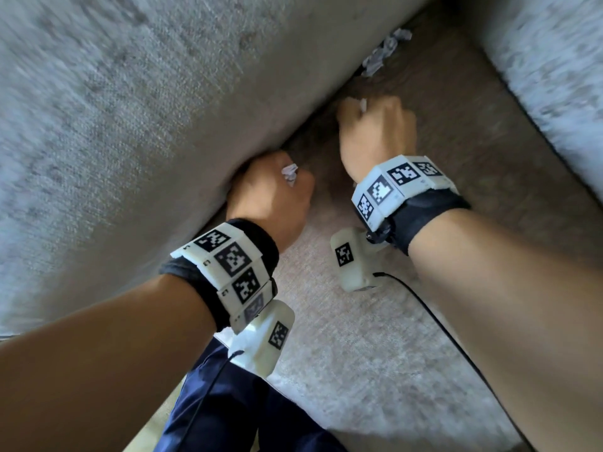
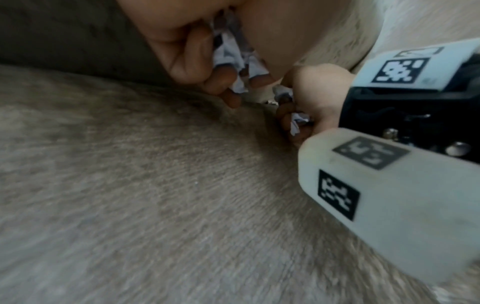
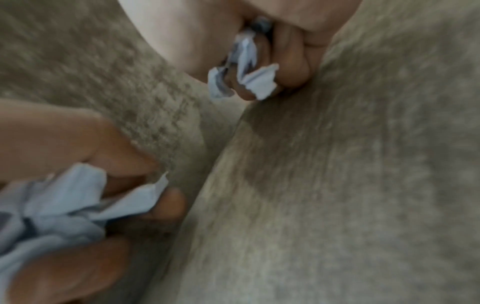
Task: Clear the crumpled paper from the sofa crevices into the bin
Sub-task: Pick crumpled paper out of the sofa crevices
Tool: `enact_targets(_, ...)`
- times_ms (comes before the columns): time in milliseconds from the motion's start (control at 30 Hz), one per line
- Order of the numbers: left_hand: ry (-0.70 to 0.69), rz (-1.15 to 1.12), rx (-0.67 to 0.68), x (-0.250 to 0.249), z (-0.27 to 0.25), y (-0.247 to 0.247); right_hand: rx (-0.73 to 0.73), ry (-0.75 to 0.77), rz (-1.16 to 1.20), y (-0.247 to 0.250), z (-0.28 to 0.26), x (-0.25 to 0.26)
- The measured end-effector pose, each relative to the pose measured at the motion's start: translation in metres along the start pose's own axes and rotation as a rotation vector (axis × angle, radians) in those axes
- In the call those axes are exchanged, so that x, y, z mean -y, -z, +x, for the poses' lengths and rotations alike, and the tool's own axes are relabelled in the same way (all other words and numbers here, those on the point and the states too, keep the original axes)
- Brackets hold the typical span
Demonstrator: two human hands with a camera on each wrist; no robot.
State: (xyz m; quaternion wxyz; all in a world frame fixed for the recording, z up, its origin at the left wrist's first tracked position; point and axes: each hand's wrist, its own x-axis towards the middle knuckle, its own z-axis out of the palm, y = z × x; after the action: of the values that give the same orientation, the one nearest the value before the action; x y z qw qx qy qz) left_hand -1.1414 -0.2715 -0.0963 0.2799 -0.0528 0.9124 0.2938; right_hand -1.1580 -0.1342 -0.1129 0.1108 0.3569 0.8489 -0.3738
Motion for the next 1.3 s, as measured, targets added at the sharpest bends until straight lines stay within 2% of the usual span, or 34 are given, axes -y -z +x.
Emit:
enact_targets(267, -0.163, 0.053, 0.034, -0.059, 0.015, -0.015, -0.026, -0.095, 0.050, 0.053, 0.001, -0.038)
enact_targets(467, -0.321, 0.188, 0.100, -0.093, 0.039, -0.037, -0.074, -0.070, 0.126, 0.074, -0.004, -0.066)
enact_targets(700, -0.408, 0.201, 0.088, -0.090, 0.074, -0.064, -0.036, -0.122, 0.205, 0.085, -0.005, -0.086)
enact_targets(967, -0.348, 0.231, 0.087, -0.093, 0.072, -0.063, -0.054, -0.187, 0.199, 0.077, 0.009, -0.081)
enact_targets(1133, -0.328, 0.099, 0.057, -0.077, 0.071, -0.054, -0.090, -0.111, 0.159, 0.068, 0.019, -0.063)
enact_targets(1300, -0.306, 0.129, 0.153, -0.067, 0.056, -0.040, -0.088, -0.096, 0.257, 0.055, 0.024, -0.042)
